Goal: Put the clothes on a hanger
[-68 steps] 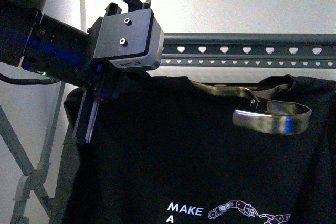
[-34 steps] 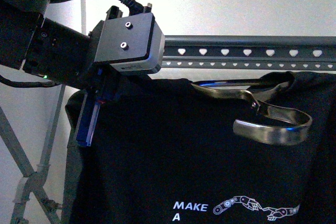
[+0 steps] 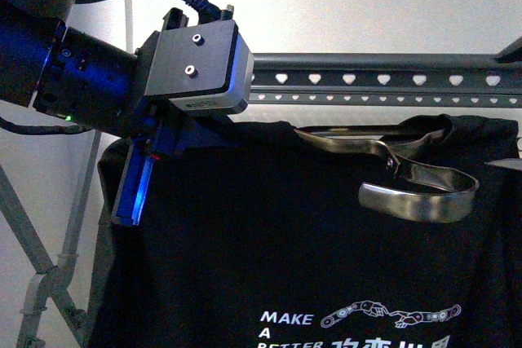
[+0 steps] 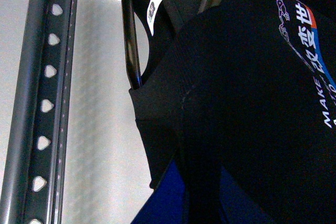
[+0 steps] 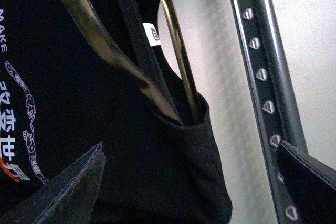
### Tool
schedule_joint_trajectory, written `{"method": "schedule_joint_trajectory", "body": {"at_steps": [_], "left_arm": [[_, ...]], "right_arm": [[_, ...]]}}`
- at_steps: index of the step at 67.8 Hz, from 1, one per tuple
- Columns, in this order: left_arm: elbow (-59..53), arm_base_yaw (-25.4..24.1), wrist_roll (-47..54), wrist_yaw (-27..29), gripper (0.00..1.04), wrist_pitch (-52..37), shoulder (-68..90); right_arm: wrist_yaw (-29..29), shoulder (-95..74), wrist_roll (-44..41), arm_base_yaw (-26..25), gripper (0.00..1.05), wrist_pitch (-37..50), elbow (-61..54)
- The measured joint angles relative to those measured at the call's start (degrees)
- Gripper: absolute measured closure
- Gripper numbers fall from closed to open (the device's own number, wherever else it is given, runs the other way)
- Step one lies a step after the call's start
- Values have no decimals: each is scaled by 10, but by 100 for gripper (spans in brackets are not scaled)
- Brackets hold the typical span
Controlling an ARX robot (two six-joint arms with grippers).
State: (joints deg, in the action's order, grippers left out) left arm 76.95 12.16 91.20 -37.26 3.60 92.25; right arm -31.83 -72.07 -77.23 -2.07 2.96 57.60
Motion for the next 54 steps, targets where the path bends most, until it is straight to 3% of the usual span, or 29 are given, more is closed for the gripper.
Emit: {"method": "schedule_joint_trajectory", "body": {"at_steps": [22,31,36,54], "left_arm": [[0,0,3,0,101,0,0],[0,0,4,0,101,0,0],[0,0,4,0,101,0,0],[1,0,4,0,99,0,0]], "right_arm": [[70,-138,-33,21,7,-25,120],[86,-188,-30,31,8,17,149],[90,-203,-33,36,22,65,149],[82,-204,-35,31,63,68,141]]}}
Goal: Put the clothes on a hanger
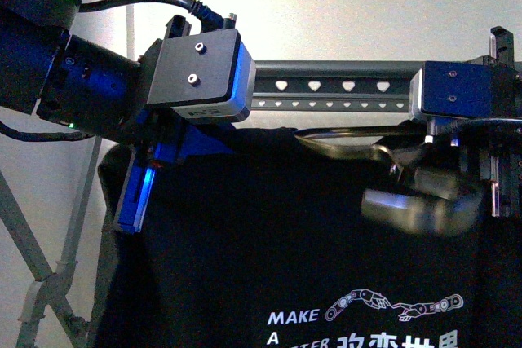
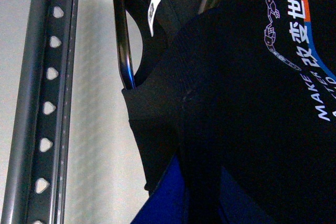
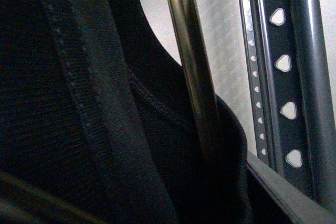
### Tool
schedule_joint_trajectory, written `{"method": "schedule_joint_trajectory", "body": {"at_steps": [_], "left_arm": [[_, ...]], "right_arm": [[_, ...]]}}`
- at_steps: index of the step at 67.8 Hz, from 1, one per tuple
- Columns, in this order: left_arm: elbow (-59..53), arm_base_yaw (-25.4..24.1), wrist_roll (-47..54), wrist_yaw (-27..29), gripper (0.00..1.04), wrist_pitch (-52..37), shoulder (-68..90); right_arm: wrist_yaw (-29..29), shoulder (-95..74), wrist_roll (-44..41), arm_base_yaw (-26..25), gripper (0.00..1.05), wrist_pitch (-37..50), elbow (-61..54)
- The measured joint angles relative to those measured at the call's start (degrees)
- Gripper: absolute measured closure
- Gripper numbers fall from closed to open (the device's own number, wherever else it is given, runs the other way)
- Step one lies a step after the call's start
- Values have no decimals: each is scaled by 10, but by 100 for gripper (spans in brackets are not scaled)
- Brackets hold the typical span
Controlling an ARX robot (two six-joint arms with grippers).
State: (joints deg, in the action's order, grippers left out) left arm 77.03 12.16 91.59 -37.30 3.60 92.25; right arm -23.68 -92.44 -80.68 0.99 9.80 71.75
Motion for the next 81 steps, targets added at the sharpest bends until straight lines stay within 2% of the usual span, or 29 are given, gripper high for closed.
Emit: {"method": "schedule_joint_trajectory", "body": {"at_steps": [14,18,36,38,52,54,55,57,58,61,63,66,72,73,77,81], "left_arm": [[3,0,0,-5,68,-3,0],[5,0,0,-5,54,-3,0],[6,0,0,-5,8,-3,0],[6,0,0,-4,5,-3,0],[4,1,-4,1,7,-11,0],[-8,4,-34,21,7,-52,2],[-24,5,-89,58,7,-113,3],[-41,7,-130,95,7,-172,5],[-57,7,-206,131,7,-230,7],[-86,9,-322,191,7,-344,13],[-100,9,-459,241,7,-456,21],[-103,9,-590,288,7,-540,25],[-101,8,-784,347,7,-584,9],[-100,8,-838,360,7,-582,2],[-94,7,-935,397,7,-549,-18],[-91,3,-996,420,7,-509,-27]], "right_arm": [[-28,12,1,-19,92,20,-33],[-45,25,3,-30,101,30,-55],[-95,72,0,-74,101,40,-101],[-99,76,2,-80,101,40,-106],[-87,92,50,-112,101,3,-131],[-85,94,56,-114,101,-7,-134],[-84,97,65,-116,101,-16,-137],[-80,101,74,-118,101,-26,-141],[-77,105,82,-119,101,-35,-146],[-72,115,97,-120,101,-50,-156],[-64,125,109,-121,101,-68,-164],[-49,136,123,-121,101,-86,-170],[-1,145,173,-120,101,-122,-172],[9,148,183,-120,101,-129,-174],[33,161,214,-120,101,-159,-181],[43,173,245,-121,101,-199,-179]]}}
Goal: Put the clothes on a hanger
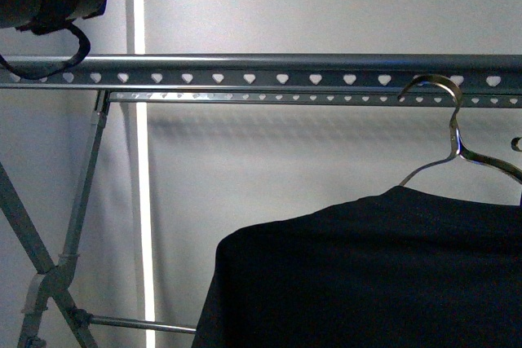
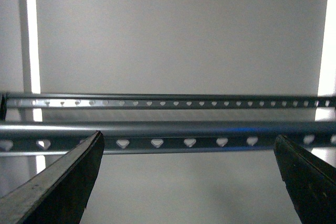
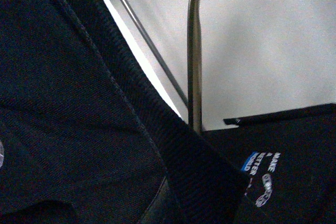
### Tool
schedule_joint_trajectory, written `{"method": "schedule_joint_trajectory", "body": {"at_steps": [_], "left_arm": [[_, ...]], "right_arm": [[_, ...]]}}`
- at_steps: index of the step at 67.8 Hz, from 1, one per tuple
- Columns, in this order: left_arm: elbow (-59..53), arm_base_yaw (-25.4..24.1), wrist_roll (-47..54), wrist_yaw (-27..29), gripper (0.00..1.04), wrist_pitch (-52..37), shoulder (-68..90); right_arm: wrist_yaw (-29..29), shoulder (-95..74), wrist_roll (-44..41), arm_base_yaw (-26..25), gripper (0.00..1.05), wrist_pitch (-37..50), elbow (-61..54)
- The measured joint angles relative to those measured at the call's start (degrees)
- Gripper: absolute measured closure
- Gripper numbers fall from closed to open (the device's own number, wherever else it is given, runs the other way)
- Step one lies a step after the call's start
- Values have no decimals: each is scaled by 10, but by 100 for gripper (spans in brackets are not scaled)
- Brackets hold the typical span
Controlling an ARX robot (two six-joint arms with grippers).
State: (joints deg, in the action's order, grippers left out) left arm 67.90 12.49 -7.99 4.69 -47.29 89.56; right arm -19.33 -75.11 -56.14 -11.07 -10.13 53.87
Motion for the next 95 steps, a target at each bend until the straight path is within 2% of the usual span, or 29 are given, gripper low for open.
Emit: {"method": "schedule_joint_trajectory", "body": {"at_steps": [14,24,46,62,78,95], "left_arm": [[-9,-7,-61,5,7,62,-3],[-23,-7,-83,-3,7,81,-17],[-51,-12,-121,-7,7,90,-44],[-68,-16,-150,-26,7,68,-46],[-79,-12,-151,-49,7,39,-48],[-85,-5,-155,-79,7,29,-48]], "right_arm": [[-26,7,120,-5,101,-147,41],[-51,9,194,-11,101,-192,73],[-76,-34,378,-30,101,-167,159],[-66,-67,497,-33,101,-134,202],[-36,-66,514,-33,101,-87,202],[38,-43,450,-33,101,-35,169]]}}
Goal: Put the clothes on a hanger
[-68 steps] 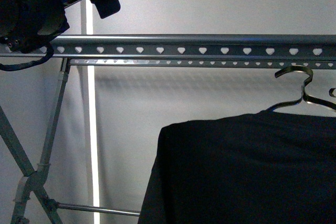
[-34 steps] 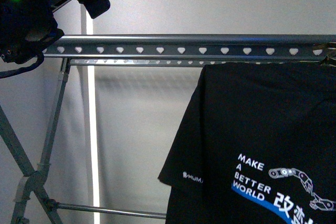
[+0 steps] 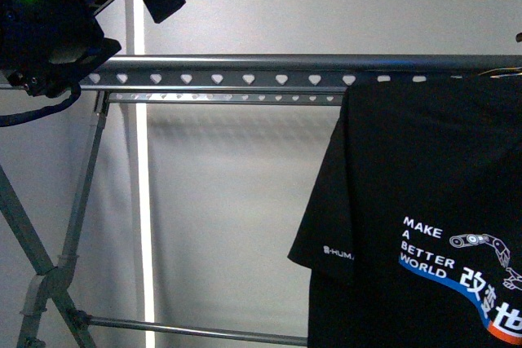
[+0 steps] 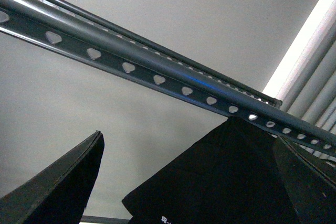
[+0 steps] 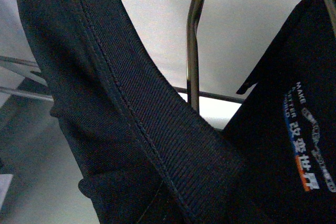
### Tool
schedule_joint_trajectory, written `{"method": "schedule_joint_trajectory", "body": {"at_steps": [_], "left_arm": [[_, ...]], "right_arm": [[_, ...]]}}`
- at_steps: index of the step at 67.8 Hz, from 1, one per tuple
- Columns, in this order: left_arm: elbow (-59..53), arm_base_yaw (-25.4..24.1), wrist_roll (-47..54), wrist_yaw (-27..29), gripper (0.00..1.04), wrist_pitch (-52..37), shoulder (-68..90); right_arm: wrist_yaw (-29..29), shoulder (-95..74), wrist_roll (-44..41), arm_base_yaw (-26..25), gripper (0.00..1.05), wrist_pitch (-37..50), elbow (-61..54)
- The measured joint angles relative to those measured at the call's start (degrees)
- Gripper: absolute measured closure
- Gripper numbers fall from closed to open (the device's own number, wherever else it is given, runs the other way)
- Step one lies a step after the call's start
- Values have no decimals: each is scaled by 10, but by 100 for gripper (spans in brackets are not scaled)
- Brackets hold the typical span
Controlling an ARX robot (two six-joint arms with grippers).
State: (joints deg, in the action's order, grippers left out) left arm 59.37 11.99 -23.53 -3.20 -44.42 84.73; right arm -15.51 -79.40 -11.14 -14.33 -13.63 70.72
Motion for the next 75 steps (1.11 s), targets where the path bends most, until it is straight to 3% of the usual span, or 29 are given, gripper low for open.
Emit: {"method": "schedule_joint_trajectory", "body": {"at_steps": [27,44,75], "left_arm": [[-27,22,2,-71,7,-48,-11],[-79,37,-14,-210,7,-148,-37],[-81,24,-36,-202,7,-144,-44]], "right_arm": [[156,-101,-85,39,101,-24,114],[251,-164,-121,66,101,-49,216],[349,-222,-225,60,101,-37,268]]}}
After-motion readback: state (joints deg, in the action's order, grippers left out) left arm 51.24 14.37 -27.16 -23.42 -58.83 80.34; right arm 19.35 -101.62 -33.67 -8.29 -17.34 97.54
